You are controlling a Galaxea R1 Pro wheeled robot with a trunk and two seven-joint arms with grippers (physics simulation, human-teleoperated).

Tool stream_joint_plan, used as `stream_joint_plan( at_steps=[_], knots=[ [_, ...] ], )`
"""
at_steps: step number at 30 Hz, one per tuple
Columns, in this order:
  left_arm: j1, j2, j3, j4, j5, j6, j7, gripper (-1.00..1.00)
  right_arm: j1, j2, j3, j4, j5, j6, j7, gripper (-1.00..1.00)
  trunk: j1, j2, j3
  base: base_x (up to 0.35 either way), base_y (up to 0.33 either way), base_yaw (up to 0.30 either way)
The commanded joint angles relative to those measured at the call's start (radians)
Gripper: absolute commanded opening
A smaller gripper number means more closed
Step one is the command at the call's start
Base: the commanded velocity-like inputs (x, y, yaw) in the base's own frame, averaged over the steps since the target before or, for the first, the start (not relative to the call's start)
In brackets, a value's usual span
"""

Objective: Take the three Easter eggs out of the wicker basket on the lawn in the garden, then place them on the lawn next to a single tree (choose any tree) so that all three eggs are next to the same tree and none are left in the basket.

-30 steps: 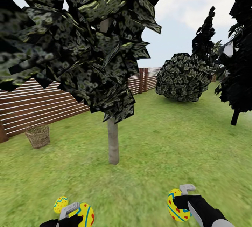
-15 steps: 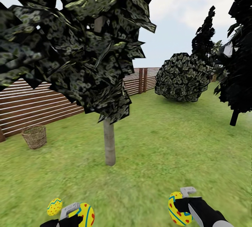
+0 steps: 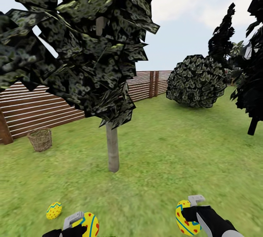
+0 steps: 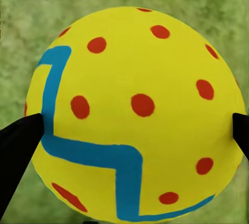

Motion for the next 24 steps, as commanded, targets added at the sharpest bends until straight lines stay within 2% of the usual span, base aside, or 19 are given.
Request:
stream_joint_plan(
  at_steps=[1, 7, 24],
  knots=[
    [-0.001, -0.002, 0.009, -0.003, -0.01, 0.005, -0.008, -1.0, 0.0, -0.002, 0.008, -0.002, -0.002, 0.006, 0.001, -1.0, 0.0, -0.001, -0.001, 0.0, -0.329, 0.295],
    [-0.001, -0.002, 0.009, -0.003, -0.01, 0.005, -0.009, -1.0, 0.0, -0.001, 0.008, -0.002, -0.001, 0.006, 0.002, -1.0, 0.0, -0.001, -0.001, 0.002, -0.329, 0.295],
    [-0.001, -0.002, 0.008, -0.003, -0.01, 0.005, -0.01, -1.0, 0.0, 0.0, 0.008, -0.001, 0.0, 0.006, 0.002, -1.0, 0.0, -0.001, -0.001, 0.088, -0.329, 0.295]
  ],
)
